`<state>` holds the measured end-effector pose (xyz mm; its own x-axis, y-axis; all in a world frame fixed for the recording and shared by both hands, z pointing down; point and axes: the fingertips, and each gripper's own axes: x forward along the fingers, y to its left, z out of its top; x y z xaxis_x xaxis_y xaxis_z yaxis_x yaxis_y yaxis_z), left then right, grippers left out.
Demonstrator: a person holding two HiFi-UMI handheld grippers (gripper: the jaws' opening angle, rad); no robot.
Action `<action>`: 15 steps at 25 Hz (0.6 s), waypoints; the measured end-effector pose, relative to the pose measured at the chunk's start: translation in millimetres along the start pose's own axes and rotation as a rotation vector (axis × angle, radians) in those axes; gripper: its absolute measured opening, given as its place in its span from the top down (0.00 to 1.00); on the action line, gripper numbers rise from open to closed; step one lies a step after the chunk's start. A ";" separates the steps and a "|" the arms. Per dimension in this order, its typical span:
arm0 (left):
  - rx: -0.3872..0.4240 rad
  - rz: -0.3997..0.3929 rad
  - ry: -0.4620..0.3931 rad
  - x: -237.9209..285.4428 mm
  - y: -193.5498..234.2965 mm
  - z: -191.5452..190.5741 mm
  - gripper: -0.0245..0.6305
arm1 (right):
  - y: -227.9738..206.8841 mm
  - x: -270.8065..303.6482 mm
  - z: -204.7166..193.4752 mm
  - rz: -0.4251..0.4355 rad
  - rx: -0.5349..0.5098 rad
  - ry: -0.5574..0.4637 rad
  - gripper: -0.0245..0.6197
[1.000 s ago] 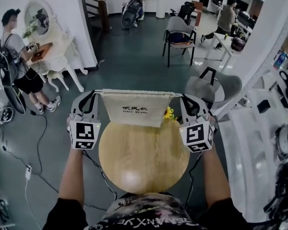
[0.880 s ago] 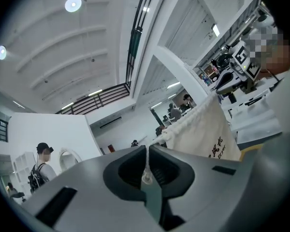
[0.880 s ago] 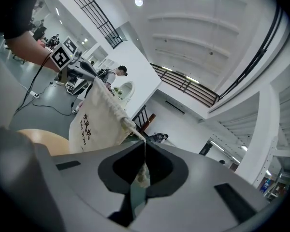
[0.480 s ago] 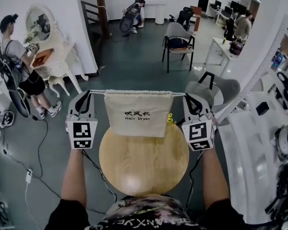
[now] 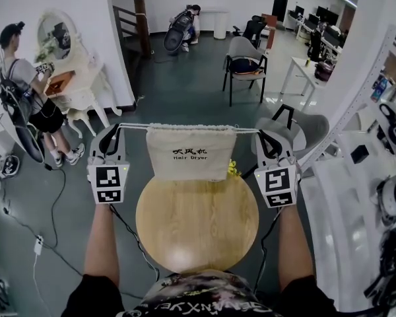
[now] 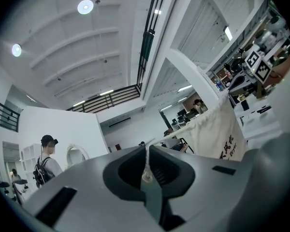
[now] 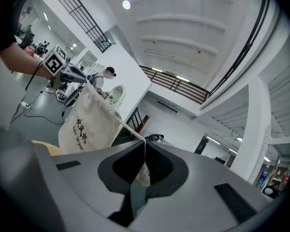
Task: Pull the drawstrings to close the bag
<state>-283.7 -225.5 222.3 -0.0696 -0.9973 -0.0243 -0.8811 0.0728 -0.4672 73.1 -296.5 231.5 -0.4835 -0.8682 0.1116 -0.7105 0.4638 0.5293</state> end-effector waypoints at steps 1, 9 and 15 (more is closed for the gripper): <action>-0.001 0.003 -0.001 1.5 2.5 1.1 0.91 | -1.4 1.4 1.7 -0.001 0.008 -0.002 0.95; -0.089 0.018 -0.011 11.4 11.8 3.6 0.91 | -16.1 12.1 2.0 -0.008 0.104 -0.012 0.95; -0.136 0.023 -0.007 17.8 16.4 -0.8 0.91 | -26.0 21.6 -5.9 -0.017 0.153 -0.018 0.95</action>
<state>-299.8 -242.1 214.9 -0.0882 -0.9953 -0.0398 -0.9347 0.0965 -0.3421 84.2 -328.3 225.1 -0.4787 -0.8736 0.0873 -0.7876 0.4713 0.3969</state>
